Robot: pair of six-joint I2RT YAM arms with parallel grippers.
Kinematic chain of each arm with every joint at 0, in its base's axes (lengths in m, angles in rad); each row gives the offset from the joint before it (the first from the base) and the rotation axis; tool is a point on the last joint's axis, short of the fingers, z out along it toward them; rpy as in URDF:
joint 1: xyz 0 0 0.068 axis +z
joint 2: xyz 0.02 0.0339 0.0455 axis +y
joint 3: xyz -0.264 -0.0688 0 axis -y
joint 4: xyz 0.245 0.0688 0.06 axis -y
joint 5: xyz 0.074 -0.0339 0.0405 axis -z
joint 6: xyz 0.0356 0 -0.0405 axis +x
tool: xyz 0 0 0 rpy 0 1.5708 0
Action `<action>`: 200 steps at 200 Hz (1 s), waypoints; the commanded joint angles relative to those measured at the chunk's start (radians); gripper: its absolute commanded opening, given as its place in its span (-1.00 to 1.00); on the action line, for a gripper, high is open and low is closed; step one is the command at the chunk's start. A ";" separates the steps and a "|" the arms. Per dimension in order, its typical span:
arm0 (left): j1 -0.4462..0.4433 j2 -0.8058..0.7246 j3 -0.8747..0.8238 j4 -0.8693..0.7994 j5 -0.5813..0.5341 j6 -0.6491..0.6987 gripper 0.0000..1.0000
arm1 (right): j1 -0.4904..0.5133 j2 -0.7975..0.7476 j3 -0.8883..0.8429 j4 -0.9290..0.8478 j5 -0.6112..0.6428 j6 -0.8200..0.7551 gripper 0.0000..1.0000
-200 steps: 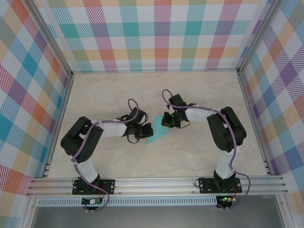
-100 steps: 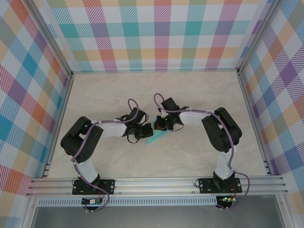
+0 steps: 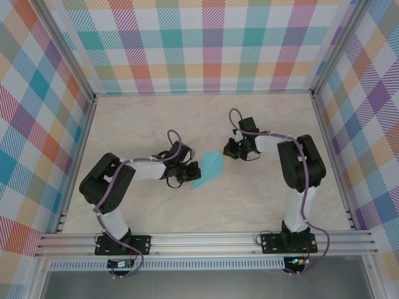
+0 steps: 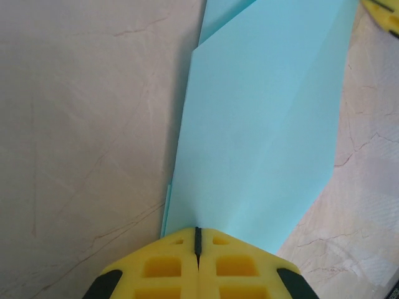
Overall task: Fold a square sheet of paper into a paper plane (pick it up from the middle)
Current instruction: Fourth fold the wing at the center of the table.
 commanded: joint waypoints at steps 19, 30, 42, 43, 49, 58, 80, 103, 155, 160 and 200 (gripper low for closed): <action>-0.010 0.044 -0.055 -0.174 0.013 0.019 -1.00 | 0.048 -0.096 -0.022 0.039 -0.006 0.011 -0.99; -0.010 0.046 -0.051 -0.174 0.012 0.020 -1.00 | 0.078 -0.111 -0.035 0.049 -0.008 0.023 -0.99; -0.010 0.048 -0.049 -0.176 0.010 0.019 -1.00 | 0.113 -0.108 -0.045 0.067 -0.018 0.040 -0.99; -0.010 0.047 -0.049 -0.176 0.010 0.019 -1.00 | 0.115 -0.107 -0.046 0.067 -0.019 0.042 -0.99; -0.010 0.049 -0.048 -0.177 0.007 0.019 -1.00 | 0.130 -0.099 -0.046 0.070 -0.022 0.051 -0.99; -0.010 0.051 -0.046 -0.180 0.005 0.019 -1.00 | 0.149 -0.086 -0.046 0.082 -0.026 0.065 -0.99; -0.011 0.054 -0.045 -0.180 0.006 0.020 -1.00 | 0.178 -0.027 -0.018 0.087 -0.051 0.076 -0.99; -0.011 0.052 -0.048 -0.185 0.004 0.020 -1.00 | 0.175 0.017 0.009 0.075 -0.039 0.070 -1.00; -0.011 0.045 -0.059 -0.175 0.003 0.018 -1.00 | 0.047 0.071 0.043 0.036 0.002 0.049 -1.00; -0.011 0.045 -0.060 -0.175 0.003 0.018 -1.00 | 0.032 0.071 0.043 0.032 0.010 0.047 -1.00; -0.013 0.043 -0.055 -0.167 0.009 0.016 -1.00 | -0.020 -0.005 0.017 0.058 -0.010 0.062 -1.00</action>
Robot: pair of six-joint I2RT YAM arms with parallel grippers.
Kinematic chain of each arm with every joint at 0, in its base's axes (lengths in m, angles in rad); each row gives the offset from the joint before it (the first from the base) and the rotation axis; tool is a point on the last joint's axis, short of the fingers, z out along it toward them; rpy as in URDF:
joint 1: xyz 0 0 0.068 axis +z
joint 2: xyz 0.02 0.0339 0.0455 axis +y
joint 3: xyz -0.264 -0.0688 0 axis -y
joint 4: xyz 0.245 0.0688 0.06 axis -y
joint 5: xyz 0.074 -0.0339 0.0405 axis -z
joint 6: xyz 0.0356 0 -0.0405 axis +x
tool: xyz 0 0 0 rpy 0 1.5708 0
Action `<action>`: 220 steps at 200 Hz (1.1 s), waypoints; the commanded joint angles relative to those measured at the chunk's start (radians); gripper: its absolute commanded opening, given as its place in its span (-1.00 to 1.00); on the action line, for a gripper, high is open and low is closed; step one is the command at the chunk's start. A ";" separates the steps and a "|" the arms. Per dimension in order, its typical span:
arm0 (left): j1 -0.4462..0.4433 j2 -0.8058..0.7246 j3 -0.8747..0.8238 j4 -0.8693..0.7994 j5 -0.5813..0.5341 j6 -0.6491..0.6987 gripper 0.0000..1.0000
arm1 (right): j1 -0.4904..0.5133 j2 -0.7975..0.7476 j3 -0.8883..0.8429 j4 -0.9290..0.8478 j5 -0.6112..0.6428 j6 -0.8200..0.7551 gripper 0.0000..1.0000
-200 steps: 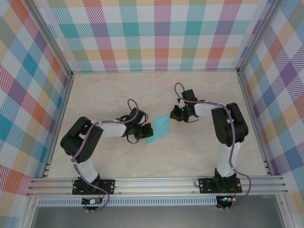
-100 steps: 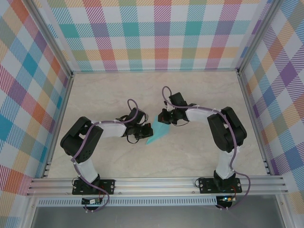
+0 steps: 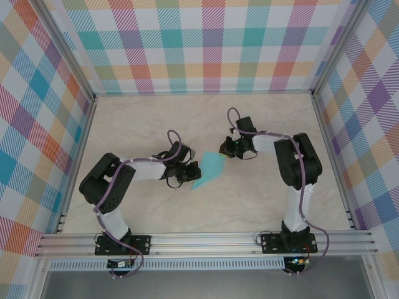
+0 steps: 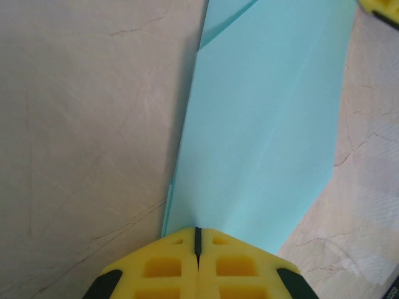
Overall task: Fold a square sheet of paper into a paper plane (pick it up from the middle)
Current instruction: Fourth fold the wing at the center of the table.
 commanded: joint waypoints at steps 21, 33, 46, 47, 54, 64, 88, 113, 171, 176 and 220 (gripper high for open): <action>-0.015 0.041 -0.053 -0.164 0.004 0.015 -1.00 | 0.025 -0.124 -0.054 0.032 0.027 0.021 -1.00; -0.015 0.040 -0.053 -0.158 0.008 0.014 -1.00 | 0.063 -0.157 -0.079 0.047 0.027 0.034 -1.00; -0.015 0.039 -0.051 -0.154 0.007 0.013 -1.00 | 0.102 -0.177 -0.104 0.057 0.029 0.054 -1.00; -0.015 0.039 -0.052 -0.154 0.007 0.013 -1.00 | 0.105 -0.178 -0.105 0.057 0.029 0.056 -1.00; -0.016 0.037 -0.051 -0.152 0.008 0.013 -1.00 | 0.123 -0.184 -0.117 0.063 0.029 0.065 -0.99; -0.017 0.033 -0.054 -0.146 0.008 0.014 -1.00 | 0.147 -0.185 -0.128 0.073 0.020 0.082 -0.99; -0.017 0.022 -0.057 -0.134 0.007 0.014 -1.00 | 0.202 -0.137 -0.114 0.082 -0.018 0.105 -0.99; -0.017 0.008 -0.060 -0.120 0.010 0.014 -1.00 | 0.231 -0.075 -0.094 0.075 -0.039 0.115 -0.99; -0.018 -0.049 -0.059 -0.095 0.023 0.007 -1.00 | 0.233 -0.027 -0.117 -0.017 0.059 0.115 -1.00; -0.018 -0.061 -0.057 -0.093 0.020 0.002 -1.00 | 0.233 -0.025 -0.117 -0.028 0.070 0.115 -1.00; -0.017 -0.208 -0.036 -0.095 -0.074 -0.057 -0.86 | 0.233 -0.019 -0.113 -0.081 0.128 0.113 -1.00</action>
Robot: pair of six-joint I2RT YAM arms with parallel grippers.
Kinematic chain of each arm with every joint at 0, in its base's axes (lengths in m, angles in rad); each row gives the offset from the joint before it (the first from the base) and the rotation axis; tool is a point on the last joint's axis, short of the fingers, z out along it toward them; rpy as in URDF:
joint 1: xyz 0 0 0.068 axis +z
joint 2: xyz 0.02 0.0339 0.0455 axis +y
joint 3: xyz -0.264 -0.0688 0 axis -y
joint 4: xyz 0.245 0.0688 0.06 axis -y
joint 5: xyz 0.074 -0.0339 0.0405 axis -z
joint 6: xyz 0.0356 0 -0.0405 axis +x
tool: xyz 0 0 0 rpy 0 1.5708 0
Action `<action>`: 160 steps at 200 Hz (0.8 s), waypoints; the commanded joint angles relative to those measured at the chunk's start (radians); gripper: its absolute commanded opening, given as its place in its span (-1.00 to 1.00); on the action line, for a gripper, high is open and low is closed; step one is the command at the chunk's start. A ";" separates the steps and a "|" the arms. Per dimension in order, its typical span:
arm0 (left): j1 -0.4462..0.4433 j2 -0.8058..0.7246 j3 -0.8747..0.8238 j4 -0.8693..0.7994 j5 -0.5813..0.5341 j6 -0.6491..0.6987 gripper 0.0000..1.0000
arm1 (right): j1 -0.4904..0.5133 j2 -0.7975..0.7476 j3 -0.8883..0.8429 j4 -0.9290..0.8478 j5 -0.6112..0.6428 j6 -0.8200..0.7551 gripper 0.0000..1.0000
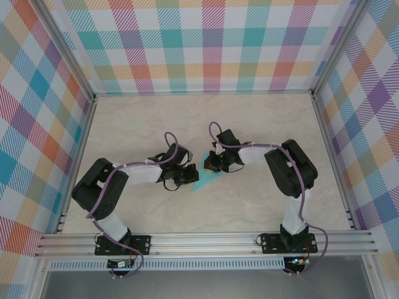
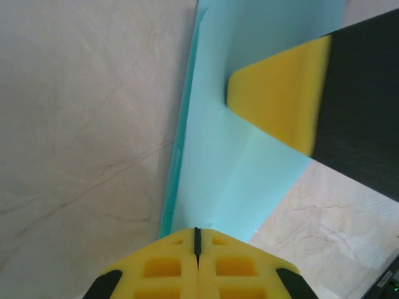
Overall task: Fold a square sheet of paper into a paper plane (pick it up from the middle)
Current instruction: Fourth fold the wing at the center of the table.
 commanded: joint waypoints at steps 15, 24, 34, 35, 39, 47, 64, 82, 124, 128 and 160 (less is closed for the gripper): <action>-0.009 -0.122 0.013 -0.028 -0.071 -0.057 -0.77 | -0.002 0.040 -0.011 -0.130 0.129 -0.007 -1.00; -0.009 -0.123 0.011 -0.010 -0.060 -0.070 -0.76 | -0.002 0.041 -0.010 -0.134 0.131 -0.007 -1.00; -0.009 -0.118 0.008 0.018 -0.036 -0.088 -0.74 | -0.002 0.044 -0.008 -0.138 0.132 -0.007 -1.00; -0.009 -0.116 0.007 0.022 -0.033 -0.089 -0.74 | -0.002 0.044 -0.008 -0.138 0.132 -0.008 -1.00; -0.009 -0.111 0.004 0.035 -0.022 -0.098 -0.74 | -0.002 0.044 -0.007 -0.139 0.132 -0.006 -1.00; -0.011 -0.100 -0.003 0.058 0.003 -0.113 -0.73 | -0.002 0.046 -0.007 -0.139 0.132 -0.004 -1.00; -0.019 -0.066 -0.014 0.106 0.057 -0.145 -0.72 | -0.002 0.050 -0.006 -0.141 0.133 0.000 -1.00; -0.038 -0.036 -0.026 0.141 0.091 -0.165 -0.72 | -0.002 0.052 -0.005 -0.141 0.130 0.003 -1.00; -0.052 0.021 -0.034 0.153 0.078 -0.184 -0.71 | -0.001 0.060 0.001 -0.150 0.128 0.005 -1.00; -0.051 0.024 -0.036 0.152 0.077 -0.187 -0.71 | -0.002 0.060 0.001 -0.151 0.130 0.005 -1.00; -0.052 0.051 -0.044 0.131 0.060 -0.189 -0.73 | -0.002 0.060 0.002 -0.165 0.139 0.004 -1.00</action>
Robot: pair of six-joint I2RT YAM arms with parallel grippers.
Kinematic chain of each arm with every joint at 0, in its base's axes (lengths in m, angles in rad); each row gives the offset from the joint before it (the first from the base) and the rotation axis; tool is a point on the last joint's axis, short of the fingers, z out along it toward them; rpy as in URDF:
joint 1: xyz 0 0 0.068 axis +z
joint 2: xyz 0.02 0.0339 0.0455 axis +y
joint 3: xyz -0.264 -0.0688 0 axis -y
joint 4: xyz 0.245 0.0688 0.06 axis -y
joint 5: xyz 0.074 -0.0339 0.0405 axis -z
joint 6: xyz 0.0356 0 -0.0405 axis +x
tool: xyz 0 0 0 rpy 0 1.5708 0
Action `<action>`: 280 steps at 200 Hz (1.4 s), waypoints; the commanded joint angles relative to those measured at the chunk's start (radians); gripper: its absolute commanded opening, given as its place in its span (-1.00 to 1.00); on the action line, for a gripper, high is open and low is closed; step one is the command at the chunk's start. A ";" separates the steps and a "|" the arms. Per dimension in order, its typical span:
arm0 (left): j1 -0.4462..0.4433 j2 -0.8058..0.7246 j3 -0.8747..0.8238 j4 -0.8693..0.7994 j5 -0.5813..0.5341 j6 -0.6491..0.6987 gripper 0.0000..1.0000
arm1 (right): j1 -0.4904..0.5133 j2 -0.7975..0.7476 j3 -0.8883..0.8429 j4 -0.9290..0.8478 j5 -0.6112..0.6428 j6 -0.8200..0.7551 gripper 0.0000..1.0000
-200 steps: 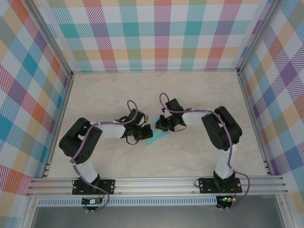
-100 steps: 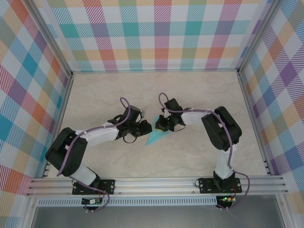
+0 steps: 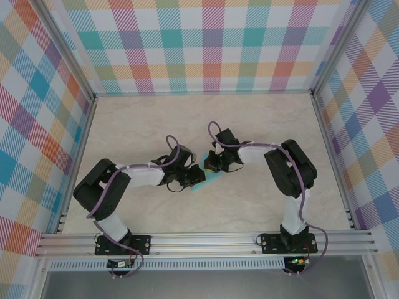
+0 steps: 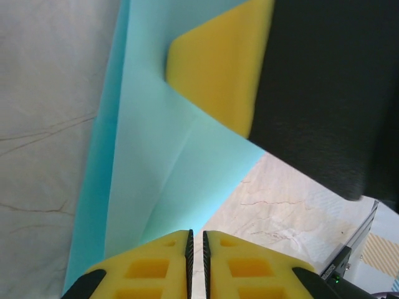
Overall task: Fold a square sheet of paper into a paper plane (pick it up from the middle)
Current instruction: Fourth fold the wing at the center of the table.
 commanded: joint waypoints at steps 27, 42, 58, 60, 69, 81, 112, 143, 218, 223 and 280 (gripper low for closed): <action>-0.006 0.013 -0.040 -0.017 -0.030 -0.002 -0.73 | -0.007 0.058 -0.019 -0.137 0.125 0.000 -1.00; -0.006 0.012 -0.049 -0.022 -0.036 -0.002 -0.73 | -0.007 0.060 -0.018 -0.139 0.126 0.000 -1.00; -0.005 0.012 -0.058 -0.027 -0.047 0.003 -0.73 | -0.007 0.062 -0.019 -0.140 0.125 -0.001 -1.00; -0.006 0.011 -0.060 -0.028 -0.048 0.003 -0.73 | -0.007 0.062 -0.018 -0.140 0.125 0.000 -1.00; -0.004 0.012 -0.064 -0.029 -0.051 0.004 -0.74 | -0.007 0.062 -0.018 -0.142 0.127 -0.002 -1.00; -0.003 0.009 -0.067 -0.032 -0.054 0.008 -0.74 | -0.007 0.061 -0.018 -0.144 0.127 -0.003 -1.00; 0.003 -0.021 -0.064 -0.042 -0.052 0.014 -0.74 | -0.007 0.063 -0.018 -0.147 0.128 -0.004 -1.00; 0.004 -0.073 -0.069 -0.050 -0.039 0.016 -0.73 | -0.007 0.064 -0.017 -0.150 0.127 -0.003 -1.00; 0.014 -0.068 -0.170 -0.012 -0.055 -0.007 -0.79 | -0.007 0.075 -0.016 -0.160 0.130 -0.005 -1.00; 0.015 -0.067 -0.177 -0.011 -0.058 -0.007 -0.80 | -0.007 0.077 -0.015 -0.162 0.133 -0.005 -1.00; 0.025 -0.121 -0.234 -0.031 -0.048 -0.009 -0.97 | -0.007 0.080 -0.015 -0.172 0.138 -0.006 -1.00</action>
